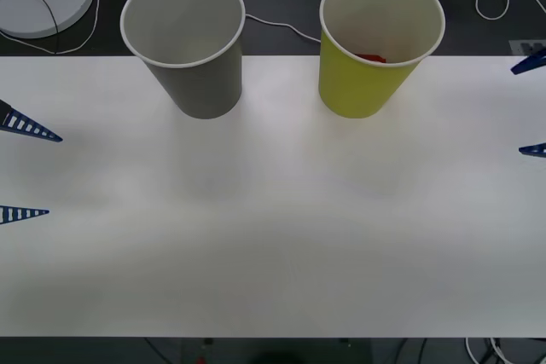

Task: Put the can into the green bin and the plastic bottle into the gray bin

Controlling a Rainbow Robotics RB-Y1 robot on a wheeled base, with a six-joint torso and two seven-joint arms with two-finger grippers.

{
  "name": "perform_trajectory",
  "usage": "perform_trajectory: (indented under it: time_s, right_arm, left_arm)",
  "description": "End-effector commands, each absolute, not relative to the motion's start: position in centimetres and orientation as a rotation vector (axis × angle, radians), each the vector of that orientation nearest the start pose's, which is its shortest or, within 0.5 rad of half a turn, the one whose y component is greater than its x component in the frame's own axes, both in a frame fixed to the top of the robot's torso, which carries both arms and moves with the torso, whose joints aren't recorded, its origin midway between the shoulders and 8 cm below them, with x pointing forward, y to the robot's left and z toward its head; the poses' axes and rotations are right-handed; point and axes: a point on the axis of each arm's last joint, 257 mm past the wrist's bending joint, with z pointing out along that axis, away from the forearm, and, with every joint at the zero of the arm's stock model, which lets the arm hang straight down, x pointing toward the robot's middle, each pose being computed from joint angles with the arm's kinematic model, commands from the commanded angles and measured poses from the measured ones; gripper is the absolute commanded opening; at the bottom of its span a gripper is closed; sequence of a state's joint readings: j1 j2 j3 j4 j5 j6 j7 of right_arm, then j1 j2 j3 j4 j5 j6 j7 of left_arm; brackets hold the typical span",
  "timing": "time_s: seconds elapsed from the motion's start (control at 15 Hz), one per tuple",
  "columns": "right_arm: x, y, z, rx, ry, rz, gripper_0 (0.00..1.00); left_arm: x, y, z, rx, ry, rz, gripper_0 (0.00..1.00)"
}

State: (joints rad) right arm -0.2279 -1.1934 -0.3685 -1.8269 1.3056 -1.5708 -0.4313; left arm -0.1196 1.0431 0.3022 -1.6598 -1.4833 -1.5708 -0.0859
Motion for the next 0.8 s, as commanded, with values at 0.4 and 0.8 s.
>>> perform_trajectory:
  time_s: [0.4, 0.8]
  right_arm:
    - [35.9, -31.4, -8.6, -1.684, 1.632, 0.279, 1.0]
    - [34.8, -31.7, -10.8, -1.658, 1.614, 0.309, 1.0]
  left_arm:
    - [38.4, 35.1, -14.8, 1.856, 1.543, -0.128, 1.0]
    - [38.4, 35.1, -14.8, 1.856, 1.543, -0.128, 1.0]
